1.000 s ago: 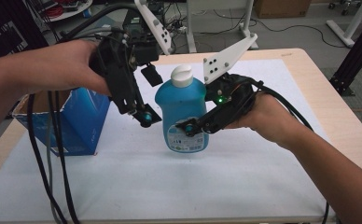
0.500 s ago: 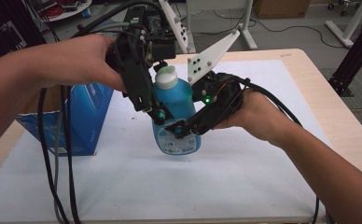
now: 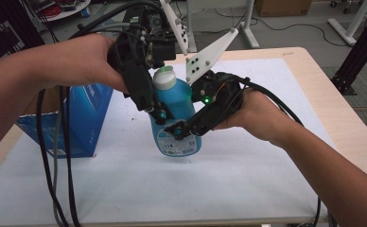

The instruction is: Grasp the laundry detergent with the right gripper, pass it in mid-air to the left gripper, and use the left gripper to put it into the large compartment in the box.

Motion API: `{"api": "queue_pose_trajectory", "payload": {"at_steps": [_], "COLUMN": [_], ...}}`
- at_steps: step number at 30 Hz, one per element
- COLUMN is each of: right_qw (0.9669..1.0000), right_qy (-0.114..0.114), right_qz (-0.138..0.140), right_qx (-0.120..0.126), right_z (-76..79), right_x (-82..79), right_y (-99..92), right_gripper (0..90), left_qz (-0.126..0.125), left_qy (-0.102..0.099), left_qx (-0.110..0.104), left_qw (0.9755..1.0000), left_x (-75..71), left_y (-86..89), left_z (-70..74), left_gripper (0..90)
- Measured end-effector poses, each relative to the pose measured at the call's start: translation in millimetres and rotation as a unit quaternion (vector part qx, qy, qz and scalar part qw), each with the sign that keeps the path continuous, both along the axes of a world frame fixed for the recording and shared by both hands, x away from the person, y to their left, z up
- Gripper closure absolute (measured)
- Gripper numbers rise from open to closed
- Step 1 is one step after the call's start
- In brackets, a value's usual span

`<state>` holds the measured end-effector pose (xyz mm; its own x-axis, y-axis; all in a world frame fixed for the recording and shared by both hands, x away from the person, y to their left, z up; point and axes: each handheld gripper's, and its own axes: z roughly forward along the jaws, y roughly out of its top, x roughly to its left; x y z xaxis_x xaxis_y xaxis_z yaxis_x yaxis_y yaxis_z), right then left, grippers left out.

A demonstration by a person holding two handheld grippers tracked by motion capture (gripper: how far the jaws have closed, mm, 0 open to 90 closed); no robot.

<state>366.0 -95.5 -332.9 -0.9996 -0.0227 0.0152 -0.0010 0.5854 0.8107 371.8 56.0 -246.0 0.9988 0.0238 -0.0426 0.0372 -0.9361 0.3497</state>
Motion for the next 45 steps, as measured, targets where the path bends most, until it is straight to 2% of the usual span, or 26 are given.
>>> {"api": "queue_pose_trajectory", "payload": {"at_steps": [4,5,13,16,19,29,30,31,32,33,35,36,38,39,40,41,42,43,44,45], "right_qw": [1.0,1.0,1.0,0.9999,1.0,0.9999,0.9998,0.9998,0.9996,0.9995,0.9996,0.9994,0.9989,0.998,0.998,0.9968,0.9948,0.994,0.994,0.9917], "right_qy": [0.002,0.003,0.004,0.012,0.006,0.008,0.012,0.012,0.021,0.022,0.022,0.028,0.019,0.008,0.008,0.003,-0.003,-0.012,-0.012,-0.02], "right_qz": [0.001,0.001,0.004,0.003,0.004,0.009,0.009,0.009,0.002,-0.001,-0.004,-0.01,-0.042,-0.061,-0.061,-0.075,-0.084,-0.078,-0.078,-0.065], "right_qx": [0.001,0.001,-0.001,0.001,0.002,0.006,0.013,0.013,0.021,0.021,0.018,0.019,0.004,-0.012,-0.012,-0.027,-0.057,-0.077,-0.077,-0.109], "right_z": [-0.4,-0.7,-2.8,-3.6,-4.4,-4.2,-3.4,-3.4,-2.5,-2.9,-3.4,-4.2,-5.1,-5.6,-5.6,-6.3,-7.1,-6.9,-6.9,-5.8], "right_x": [-0.2,-0.2,-1.5,-1.8,-0.6,-2.1,-2.7,-2.7,-3.0,-2.6,-2.3,-1.9,-1.8,-2.0,-2.0,-1.8,-2.5,-3.0,-3.0,-3.9], "right_y": [0.4,0.7,1.8,1.8,0.7,1.0,0.6,0.6,-0.2,-1.3,-3.1,-7.8,-13.0,-15.7,-15.7,-18.3,-23.7,-27.0,-27.0,-31.4], "right_gripper": [46.6,46.6,46.6,46.6,46.6,43.4,37.7,37.7,24.4,21.5,21.4,10.9,10.8,10.8,10.8,10.8,10.8,10.8,10.8,10.8], "left_qz": [-0.01,-0.014,-0.023,-0.031,-0.031,-0.038,-0.036,-0.036,-0.032,-0.028,-0.025,-0.018,-0.012,-0.007,-0.007,-0.007,0.027,0.038,0.038,0.047], "left_qy": [0.0,0.002,0.004,-0.004,-0.001,-0.001,-0.004,-0.004,-0.01,-0.011,-0.011,-0.013,-0.014,-0.014,-0.014,-0.014,-0.007,-0.009,-0.009,-0.014], "left_qx": [0.001,0.0,0.006,0.004,0.003,0.01,0.013,0.013,0.018,0.018,0.019,0.021,0.023,0.023,0.023,0.023,0.022,0.022,0.022,0.022], "left_qw": [0.9999,0.9999,0.9997,0.9995,0.9995,0.9992,0.9993,0.9993,0.9993,0.9994,0.9995,0.9995,0.9996,0.9996,0.9996,0.9996,0.9994,0.999,0.999,0.9986], "left_x": [-1.4,-1.8,-3.9,-5.0,-5.3,-6.3,-6.4,-6.4,-6.2,-5.7,-5.3,-5.3,-4.8,-4.5,-4.5,-4.5,-0.4,1.4,1.4,2.6], "left_y": [-1.8,-2.2,-4.6,-5.1,-5.6,-6.3,-6.3,-6.3,-5.1,-4.0,-2.5,-0.2,3.3,5.5,5.5,5.5,12.6,16.1,16.1,19.4], "left_z": [-0.4,-0.3,-2.5,-2.2,-2.5,-0.2,3.0,3.0,6.8,8.9,12.3,17.2,23.4,26.6,26.6,26.6,36.4,40.6,40.6,44.6], "left_gripper": [22.5,27.3,33.6,37.3,37.4,37.8,37.9,37.9,37.9,37.9,37.9,37.9,37.8,37.8,37.8,37.8,37.7,37.7,37.7,37.7]}}
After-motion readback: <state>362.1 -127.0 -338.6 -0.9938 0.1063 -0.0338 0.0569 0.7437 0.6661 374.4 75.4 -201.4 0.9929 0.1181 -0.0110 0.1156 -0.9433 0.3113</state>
